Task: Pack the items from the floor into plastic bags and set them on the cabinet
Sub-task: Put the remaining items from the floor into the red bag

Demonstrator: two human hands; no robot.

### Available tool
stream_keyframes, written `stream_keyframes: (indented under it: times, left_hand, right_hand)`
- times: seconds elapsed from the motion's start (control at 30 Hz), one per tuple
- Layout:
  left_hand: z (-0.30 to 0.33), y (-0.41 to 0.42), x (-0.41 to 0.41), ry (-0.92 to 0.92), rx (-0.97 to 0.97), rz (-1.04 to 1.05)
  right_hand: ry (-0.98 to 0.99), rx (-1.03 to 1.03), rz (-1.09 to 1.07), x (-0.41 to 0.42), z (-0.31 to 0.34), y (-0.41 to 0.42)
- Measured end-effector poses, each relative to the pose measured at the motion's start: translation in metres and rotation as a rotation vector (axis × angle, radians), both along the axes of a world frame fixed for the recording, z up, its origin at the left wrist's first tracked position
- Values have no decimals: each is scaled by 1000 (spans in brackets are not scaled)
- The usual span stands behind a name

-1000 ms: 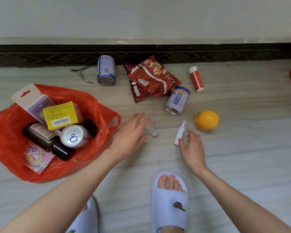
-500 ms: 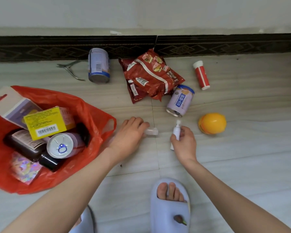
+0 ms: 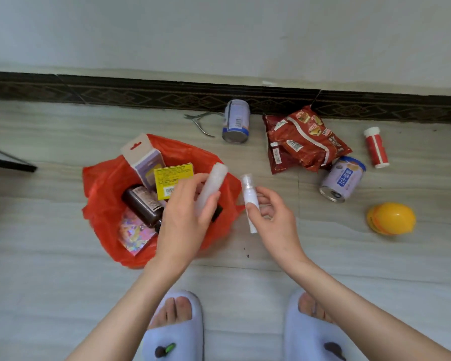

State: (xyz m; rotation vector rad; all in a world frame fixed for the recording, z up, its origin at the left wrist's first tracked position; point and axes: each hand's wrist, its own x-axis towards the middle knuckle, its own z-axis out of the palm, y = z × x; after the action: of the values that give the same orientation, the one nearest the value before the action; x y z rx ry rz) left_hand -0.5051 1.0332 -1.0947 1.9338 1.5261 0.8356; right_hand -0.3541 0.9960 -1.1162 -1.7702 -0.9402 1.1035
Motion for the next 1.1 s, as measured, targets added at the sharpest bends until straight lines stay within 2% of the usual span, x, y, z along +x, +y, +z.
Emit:
stream_keyframes:
  times: [0.13, 0.23, 0.33, 0.4, 0.5, 0.6, 0.7, 0.77, 0.87, 0.97, 1.1]
  left_hand:
    - [-3, 10, -49, -219, -295, 597]
    - [-15, 10, -80, -233, -396, 794]
    - [-22, 2, -85, -239, -460, 757]
    - [-28, 2, -82, -176, -476, 724]
    - [-37, 5, -79, -151, -479, 684]
    - [-34, 5, -74, -98, -438, 555]
    - [-32, 3, -74, -161, -465, 478]
    - [-32, 1, -76, -202, -493, 435]
    - [-30, -3, -77, -163, -487, 369]
    - [-23, -4, -76, -110, -388, 306]
    - [-12, 25, -67, 2, -144, 127]
  right_hand:
    - [-128, -31, 166, -29, 3, 22]
    - [-238, -81, 184, -43, -3, 34]
    - [-346, -76, 212, -49, -12, 41]
    - [-397, -56, 238, -52, -15, 42]
    - [-417, -26, 265, -55, -15, 39]
    - [-365, 28, 289, -56, -16, 32]
    - [-244, 78, 257, -55, -16, 28]
    - [-234, 108, 239, -53, -16, 26]
    - [-382, 127, 355, -49, -23, 23]
    - [-463, 116, 480, -45, -26, 20]
    - [-515, 187, 410, -32, -17, 38]
